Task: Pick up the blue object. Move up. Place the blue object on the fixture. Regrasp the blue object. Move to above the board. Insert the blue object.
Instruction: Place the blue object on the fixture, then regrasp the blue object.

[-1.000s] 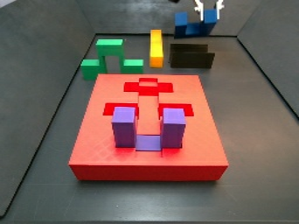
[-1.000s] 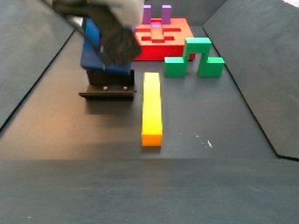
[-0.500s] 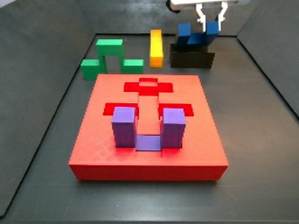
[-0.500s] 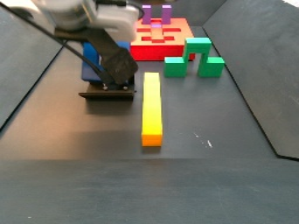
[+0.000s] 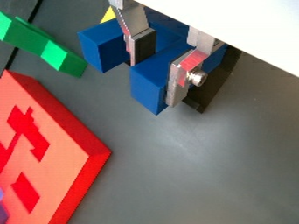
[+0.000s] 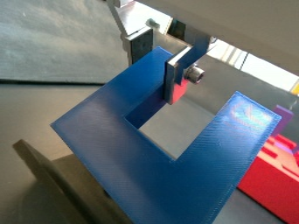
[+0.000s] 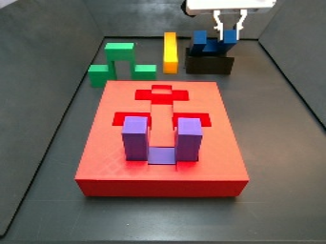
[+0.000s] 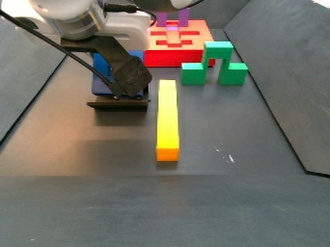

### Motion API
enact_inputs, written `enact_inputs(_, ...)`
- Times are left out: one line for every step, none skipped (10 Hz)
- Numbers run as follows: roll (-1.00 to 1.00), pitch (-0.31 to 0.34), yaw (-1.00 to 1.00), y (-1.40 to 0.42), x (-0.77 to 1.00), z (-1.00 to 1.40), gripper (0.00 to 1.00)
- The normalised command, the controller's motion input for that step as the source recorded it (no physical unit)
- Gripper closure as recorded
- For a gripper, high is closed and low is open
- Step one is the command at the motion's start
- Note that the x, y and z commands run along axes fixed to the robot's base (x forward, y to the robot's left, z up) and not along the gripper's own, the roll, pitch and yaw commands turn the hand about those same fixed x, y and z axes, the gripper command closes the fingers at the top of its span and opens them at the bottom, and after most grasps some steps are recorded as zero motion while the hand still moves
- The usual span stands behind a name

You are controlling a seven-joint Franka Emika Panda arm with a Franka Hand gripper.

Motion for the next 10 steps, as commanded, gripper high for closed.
enact_inputs(0.09, 0.0, -0.02, 0.0, 0.0, -0.19, 1.0)
enact_inputs(0.0, 0.0, 0.0, 0.0, 0.0, -0.18, 1.0)
enact_inputs(-0.08, 0.0, 0.0, 0.0, 0.0, -0.2, 1.0)
enact_inputs(-0.11, 0.0, 0.0, 0.0, 0.0, -0.22, 1.0)
enact_inputs(0.0, 0.0, 0.0, -0.01, 0.0, -0.12, 1.0)
enact_inputs(0.01, 0.0, 0.0, -0.02, 0.0, 0.0, 1.0)
enact_inputs(0.0, -0.034, 0.0, 0.0, -0.1, 0.0, 1.0)
enact_inputs(0.0, 0.0, 0.0, 0.0, 0.0, 0.0, 0.0)
enact_inputs(0.14, 0.0, 0.0, -0.06, 0.09, 0.0, 0.0)
enact_inputs(0.12, -0.086, 0.0, -0.07, 0.14, 0.0, 0.0)
